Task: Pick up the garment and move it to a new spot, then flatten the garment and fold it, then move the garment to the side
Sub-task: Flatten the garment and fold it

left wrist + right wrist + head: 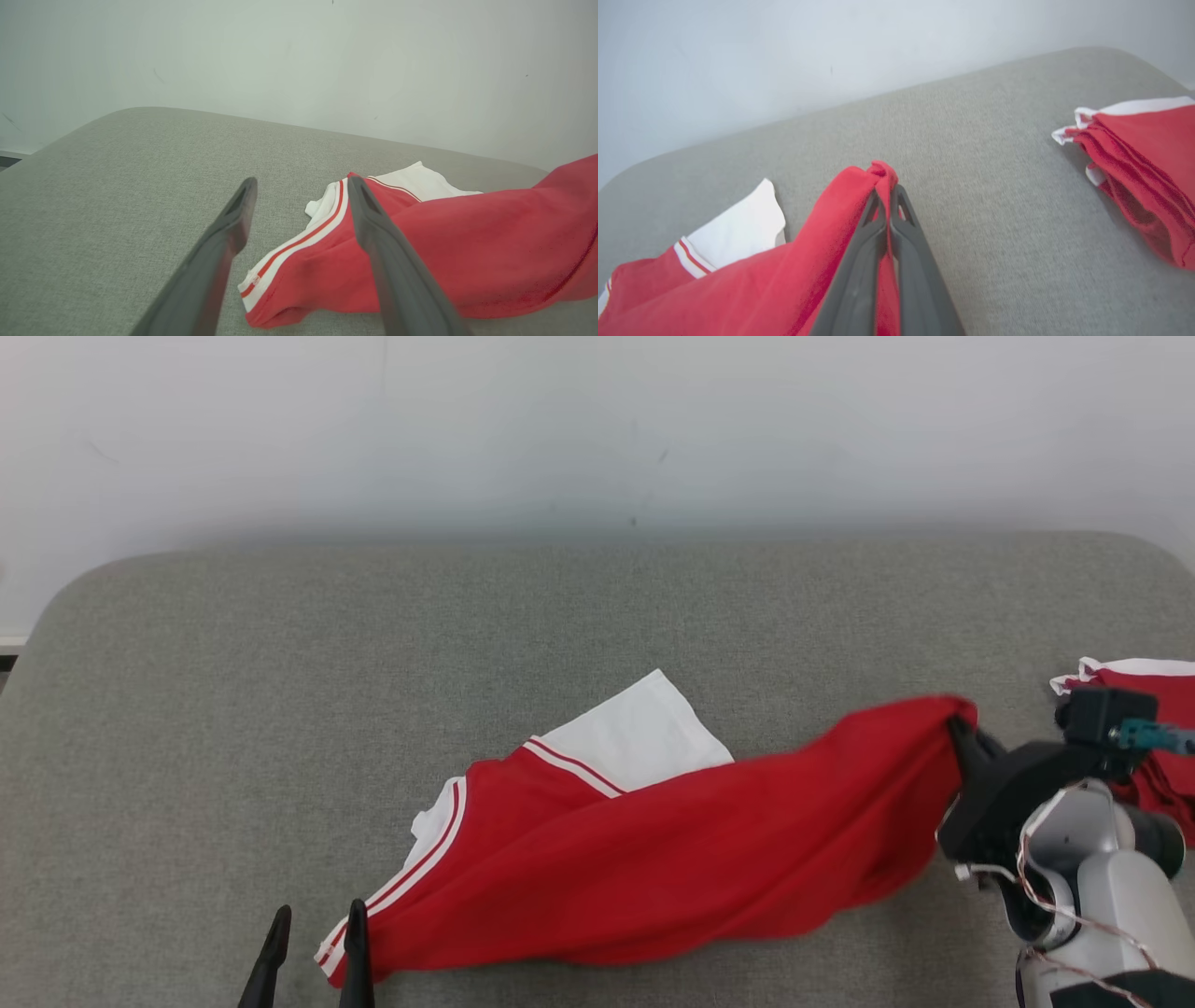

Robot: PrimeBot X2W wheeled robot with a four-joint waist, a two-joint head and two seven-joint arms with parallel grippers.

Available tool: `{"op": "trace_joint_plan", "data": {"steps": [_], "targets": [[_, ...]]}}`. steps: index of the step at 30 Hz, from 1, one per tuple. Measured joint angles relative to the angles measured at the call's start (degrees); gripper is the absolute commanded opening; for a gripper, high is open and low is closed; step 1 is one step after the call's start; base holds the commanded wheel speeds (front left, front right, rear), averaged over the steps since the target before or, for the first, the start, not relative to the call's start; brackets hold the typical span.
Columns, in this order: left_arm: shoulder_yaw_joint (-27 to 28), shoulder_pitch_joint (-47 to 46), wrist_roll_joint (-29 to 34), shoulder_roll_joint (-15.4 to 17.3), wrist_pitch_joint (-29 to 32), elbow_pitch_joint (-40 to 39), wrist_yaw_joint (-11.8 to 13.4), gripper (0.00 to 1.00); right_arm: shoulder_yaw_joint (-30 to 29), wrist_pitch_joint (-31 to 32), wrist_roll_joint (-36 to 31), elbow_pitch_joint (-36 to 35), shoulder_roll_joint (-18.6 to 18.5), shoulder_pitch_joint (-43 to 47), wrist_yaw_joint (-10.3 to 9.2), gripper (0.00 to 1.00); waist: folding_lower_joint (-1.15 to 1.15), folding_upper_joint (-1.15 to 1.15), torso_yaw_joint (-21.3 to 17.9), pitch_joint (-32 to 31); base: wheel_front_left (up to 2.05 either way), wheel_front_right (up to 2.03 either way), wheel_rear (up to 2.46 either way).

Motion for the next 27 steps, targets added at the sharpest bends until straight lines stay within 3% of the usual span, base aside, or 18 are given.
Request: {"op": "trace_joint_plan", "data": {"steps": [13,23,27], "targets": [[0.01,1.28,-0.51,-0.01,0.00,-0.07,0.00,1.00,4.11,-22.69,8.88,-2.41,-0.70,-7.89,0.01,0.00,-0.01,-0.01,0.83,-2.22,0.00,0.00,0.00],[0.85,1.47,-0.98,0.00,0.00,-0.35,0.00,1.00,-9.13,-18.19,5.81,7.04,0.44,6.62,0.00,0.00,0.00,0.00,0.92,-1.06,0.00,0.00,0.00],[1.21,1.40,-0.94,0.00,0.00,-0.41,0.00,1.00,-11.52,-17.24,5.63,8.68,0.74,8.98,0.00,0.00,-0.01,0.00,0.30,-0.90,0.00,0.00,0.00]]}}
